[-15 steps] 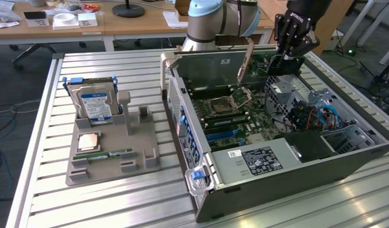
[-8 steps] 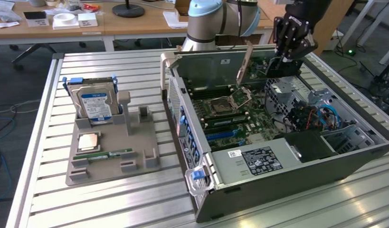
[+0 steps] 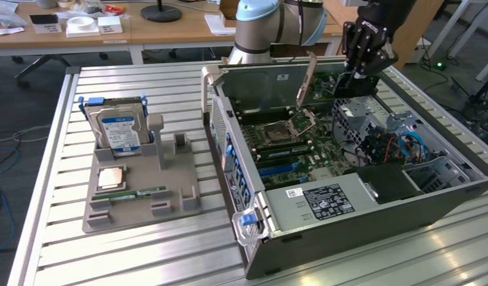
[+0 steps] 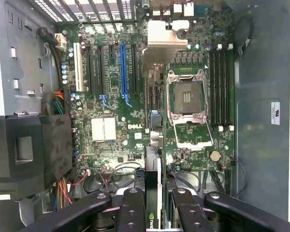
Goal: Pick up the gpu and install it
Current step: 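Insert the gpu into the slot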
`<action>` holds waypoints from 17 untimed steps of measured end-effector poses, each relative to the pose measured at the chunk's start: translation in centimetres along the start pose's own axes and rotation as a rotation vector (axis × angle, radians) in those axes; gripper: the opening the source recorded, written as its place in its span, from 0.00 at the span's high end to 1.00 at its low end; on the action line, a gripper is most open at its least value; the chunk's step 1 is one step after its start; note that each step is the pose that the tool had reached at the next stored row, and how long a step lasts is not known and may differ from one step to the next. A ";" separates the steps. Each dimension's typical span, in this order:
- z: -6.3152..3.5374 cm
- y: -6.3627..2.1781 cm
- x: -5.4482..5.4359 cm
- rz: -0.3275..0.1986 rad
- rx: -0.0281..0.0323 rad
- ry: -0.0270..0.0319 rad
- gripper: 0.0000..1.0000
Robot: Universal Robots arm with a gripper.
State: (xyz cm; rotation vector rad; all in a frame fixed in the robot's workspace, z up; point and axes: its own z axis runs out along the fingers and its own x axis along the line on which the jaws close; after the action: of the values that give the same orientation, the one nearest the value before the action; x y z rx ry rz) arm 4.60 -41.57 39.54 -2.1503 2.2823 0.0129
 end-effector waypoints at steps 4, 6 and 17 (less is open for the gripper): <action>0.02 0.20 0.0 0.000 0.0001 0.0000 0.74; 0.03 0.35 0.0 0.000 0.0002 0.0000 0.74; 0.07 0.83 0.0 0.000 0.0003 0.0000 0.74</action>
State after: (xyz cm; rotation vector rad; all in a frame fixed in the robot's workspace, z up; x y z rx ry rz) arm 3.77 -41.57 39.47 -2.1503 2.2820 0.0126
